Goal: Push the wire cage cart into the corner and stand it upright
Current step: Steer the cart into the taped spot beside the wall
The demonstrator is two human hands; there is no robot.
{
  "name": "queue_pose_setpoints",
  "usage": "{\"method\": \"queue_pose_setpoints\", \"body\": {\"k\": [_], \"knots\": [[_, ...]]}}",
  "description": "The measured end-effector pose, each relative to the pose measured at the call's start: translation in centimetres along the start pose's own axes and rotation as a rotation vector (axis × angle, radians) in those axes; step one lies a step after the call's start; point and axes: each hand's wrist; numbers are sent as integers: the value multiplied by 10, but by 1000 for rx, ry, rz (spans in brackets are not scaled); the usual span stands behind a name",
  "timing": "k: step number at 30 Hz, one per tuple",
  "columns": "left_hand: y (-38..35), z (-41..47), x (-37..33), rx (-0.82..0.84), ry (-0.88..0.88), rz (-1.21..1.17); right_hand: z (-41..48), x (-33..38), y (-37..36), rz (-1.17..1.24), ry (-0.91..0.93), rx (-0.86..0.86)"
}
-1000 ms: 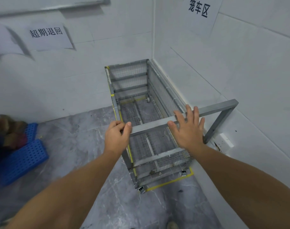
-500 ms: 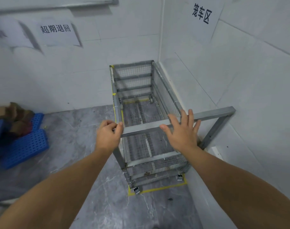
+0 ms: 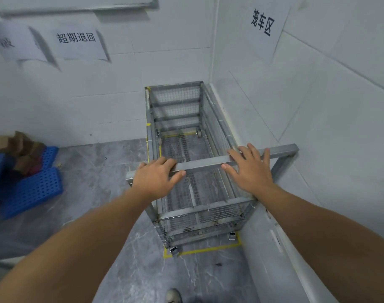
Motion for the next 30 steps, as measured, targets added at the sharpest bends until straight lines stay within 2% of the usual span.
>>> {"method": "queue_pose_setpoints", "body": {"k": [4, 9, 19, 30], "knots": [[-3, 3, -4, -26, -37, 66, 2, -3, 0, 6, 3, -1], [-4, 13, -26, -46, -83, 16, 6, -10, 1, 19, 28, -27], [-9, 19, -49, -47, 16, 58, 13, -77, 18, -32, 44, -1], [-13, 16, -46, -129, 4, 86, 14, -76, 26, -24, 86, 60]]}}
Point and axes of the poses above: each hand's wrist, its own z-axis towards the middle knuckle, its own y-axis out of the back of the hand, x = y × z, and after that the axes turned 3 degrees about x, right-handed
